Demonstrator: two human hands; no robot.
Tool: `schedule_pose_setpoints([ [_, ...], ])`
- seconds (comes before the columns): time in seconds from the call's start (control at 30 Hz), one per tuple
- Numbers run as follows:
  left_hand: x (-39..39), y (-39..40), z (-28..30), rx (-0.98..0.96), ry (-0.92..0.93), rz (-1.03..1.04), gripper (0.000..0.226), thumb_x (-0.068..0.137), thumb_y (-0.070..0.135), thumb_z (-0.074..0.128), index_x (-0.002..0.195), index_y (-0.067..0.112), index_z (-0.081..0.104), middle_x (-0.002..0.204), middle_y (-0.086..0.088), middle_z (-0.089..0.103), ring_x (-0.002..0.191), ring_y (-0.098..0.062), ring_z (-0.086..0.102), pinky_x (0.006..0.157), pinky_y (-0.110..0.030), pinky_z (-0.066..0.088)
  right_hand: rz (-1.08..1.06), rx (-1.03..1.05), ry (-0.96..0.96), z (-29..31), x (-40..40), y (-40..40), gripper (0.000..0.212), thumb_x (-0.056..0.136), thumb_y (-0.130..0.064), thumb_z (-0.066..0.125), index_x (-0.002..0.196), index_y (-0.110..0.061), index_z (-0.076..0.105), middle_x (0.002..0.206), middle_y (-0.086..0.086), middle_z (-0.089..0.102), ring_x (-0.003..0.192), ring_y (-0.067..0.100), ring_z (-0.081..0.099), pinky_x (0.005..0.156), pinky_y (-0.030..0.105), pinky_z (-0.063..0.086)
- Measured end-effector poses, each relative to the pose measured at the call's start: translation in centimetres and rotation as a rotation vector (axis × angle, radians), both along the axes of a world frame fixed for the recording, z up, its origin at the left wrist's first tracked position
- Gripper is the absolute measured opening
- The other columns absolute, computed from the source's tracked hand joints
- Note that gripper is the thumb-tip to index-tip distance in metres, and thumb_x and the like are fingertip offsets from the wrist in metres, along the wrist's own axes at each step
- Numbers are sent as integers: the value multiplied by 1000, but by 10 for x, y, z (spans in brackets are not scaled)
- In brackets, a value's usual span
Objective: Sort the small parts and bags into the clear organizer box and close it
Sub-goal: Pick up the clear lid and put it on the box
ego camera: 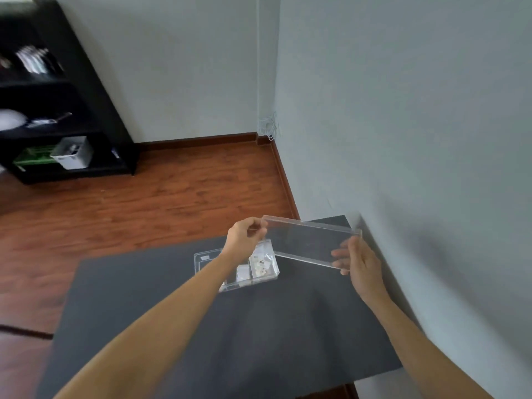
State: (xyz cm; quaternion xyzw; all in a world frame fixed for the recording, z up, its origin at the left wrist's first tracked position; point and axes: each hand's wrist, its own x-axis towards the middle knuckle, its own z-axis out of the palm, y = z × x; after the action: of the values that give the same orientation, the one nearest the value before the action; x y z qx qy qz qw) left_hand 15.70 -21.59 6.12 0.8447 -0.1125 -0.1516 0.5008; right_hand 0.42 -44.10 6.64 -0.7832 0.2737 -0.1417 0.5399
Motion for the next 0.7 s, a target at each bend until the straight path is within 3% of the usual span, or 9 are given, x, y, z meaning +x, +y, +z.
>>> schedule_pose_setpoints([
  [0.17,1,55,0,4,68,164,10,92,17,63,98,19,69,82,2,74,73,-9,69,71,-29,58,64,-5,1,-4,40,40,9,101,-36,37,102,-27,39,86,3,69,51,17,69,43,22,53],
  [0.33,-4,97,-17,85,75,359,8,89,17,65,93,19,72,70,5,72,61,-7,62,68,-22,51,68,3,92,-25,66,76,14,99,-24,47,109,-16,52,88,7,67,56,15,70,49,31,59],
  [0.4,-7,107,-25,144,73,408,12,89,19,65,96,15,74,72,3,71,60,-5,59,61,-16,44,80,-65,150,-34,74,86,17,97,-23,50,108,-13,59,88,6,68,60,19,71,61,42,61],
  [0.47,-9,114,-31,185,90,450,16,90,20,63,97,12,75,74,1,69,67,-11,60,66,-18,42,115,-143,219,-42,81,95,20,96,-22,51,106,-10,64,89,7,70,70,27,71,73,47,59],
  [0.53,-10,118,-37,215,119,469,17,92,22,61,93,12,76,72,-2,66,72,-19,58,69,-23,42,147,-220,301,-48,86,101,23,95,-23,51,99,-6,67,92,10,71,81,32,68,79,41,56],
  [0.57,-11,120,-40,234,130,468,18,92,22,60,87,14,76,68,-3,63,69,-20,55,64,-24,42,165,-260,337,-51,88,103,25,94,-22,51,91,-3,67,88,11,71,82,32,66,76,37,53],
  [0.63,-12,122,-46,272,151,465,24,92,21,59,73,17,73,56,-2,53,61,-20,45,54,-26,37,192,-309,387,-56,92,105,29,93,-20,52,73,-1,62,76,11,65,76,31,60,67,35,47],
  [0.7,-12,123,-50,309,163,470,34,92,20,58,59,14,62,49,1,45,56,-19,41,53,-26,34,203,-333,404,-60,95,108,37,92,-17,53,57,-8,49,67,9,57,70,29,54,60,32,40],
])
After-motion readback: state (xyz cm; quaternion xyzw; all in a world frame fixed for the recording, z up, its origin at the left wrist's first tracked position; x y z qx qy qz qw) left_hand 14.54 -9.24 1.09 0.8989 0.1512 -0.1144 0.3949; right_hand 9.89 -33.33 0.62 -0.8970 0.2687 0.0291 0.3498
